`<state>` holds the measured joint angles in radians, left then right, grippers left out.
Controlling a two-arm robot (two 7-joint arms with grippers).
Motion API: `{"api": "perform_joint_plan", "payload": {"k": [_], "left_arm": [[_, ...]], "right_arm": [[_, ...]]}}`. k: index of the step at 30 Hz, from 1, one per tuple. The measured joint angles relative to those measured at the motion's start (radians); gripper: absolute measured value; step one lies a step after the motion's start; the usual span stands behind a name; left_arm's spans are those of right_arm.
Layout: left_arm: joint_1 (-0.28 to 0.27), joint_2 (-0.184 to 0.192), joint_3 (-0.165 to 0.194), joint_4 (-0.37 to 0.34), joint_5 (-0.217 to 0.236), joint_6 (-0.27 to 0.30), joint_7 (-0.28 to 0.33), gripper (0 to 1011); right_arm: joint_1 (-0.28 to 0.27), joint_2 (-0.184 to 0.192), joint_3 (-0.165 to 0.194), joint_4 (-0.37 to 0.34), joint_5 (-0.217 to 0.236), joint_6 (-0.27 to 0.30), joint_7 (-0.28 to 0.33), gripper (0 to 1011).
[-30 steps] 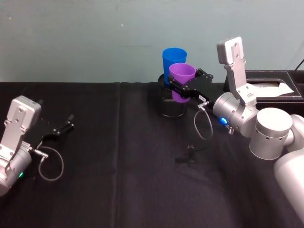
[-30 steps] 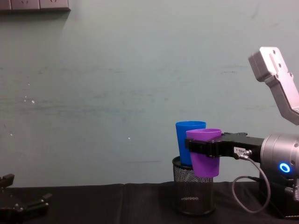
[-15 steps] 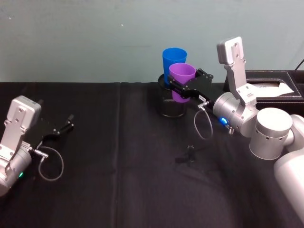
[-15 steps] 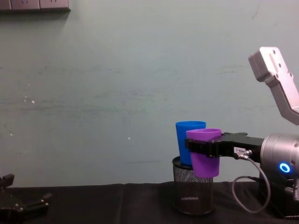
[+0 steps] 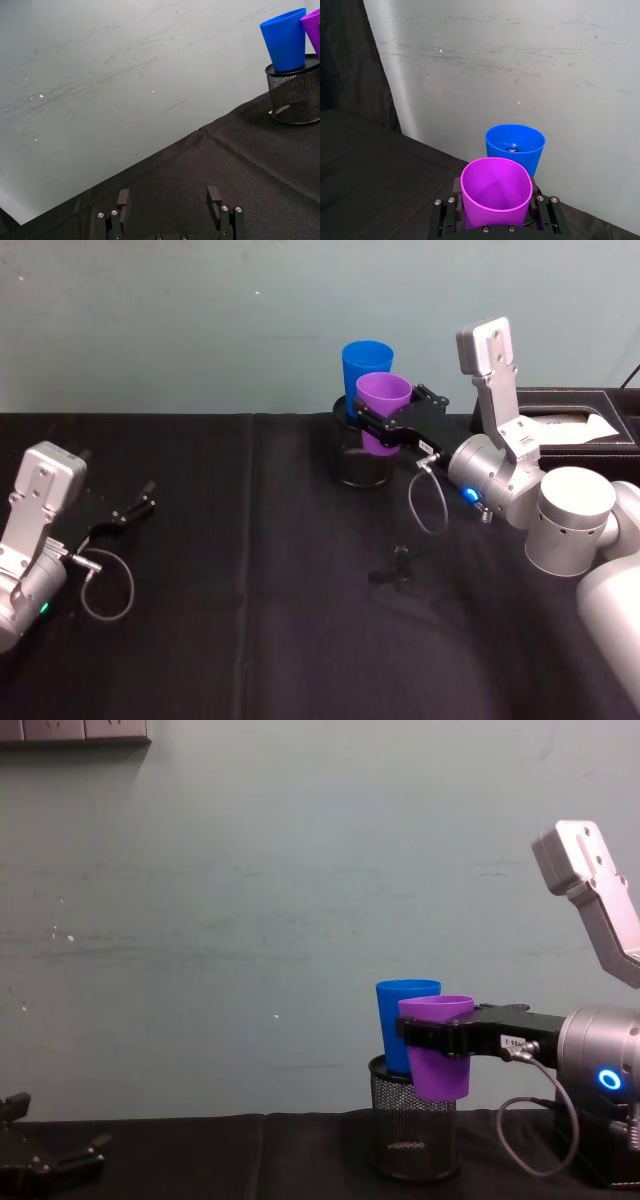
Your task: Pick up one cup with a gripper and tap it against the other cup.
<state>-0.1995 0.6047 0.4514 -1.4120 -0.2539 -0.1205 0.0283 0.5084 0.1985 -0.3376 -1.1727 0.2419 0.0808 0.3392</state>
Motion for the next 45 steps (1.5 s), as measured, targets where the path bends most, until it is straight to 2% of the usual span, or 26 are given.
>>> {"api": "perform_joint_plan", "payload": {"k": [45], "left_arm": [[0.0, 0.0, 0.0, 0.0, 0.0, 0.0, 0.0, 1000]], "right_arm": [[0.0, 0.0, 0.0, 0.0, 0.0, 0.0, 0.0, 721]]}}
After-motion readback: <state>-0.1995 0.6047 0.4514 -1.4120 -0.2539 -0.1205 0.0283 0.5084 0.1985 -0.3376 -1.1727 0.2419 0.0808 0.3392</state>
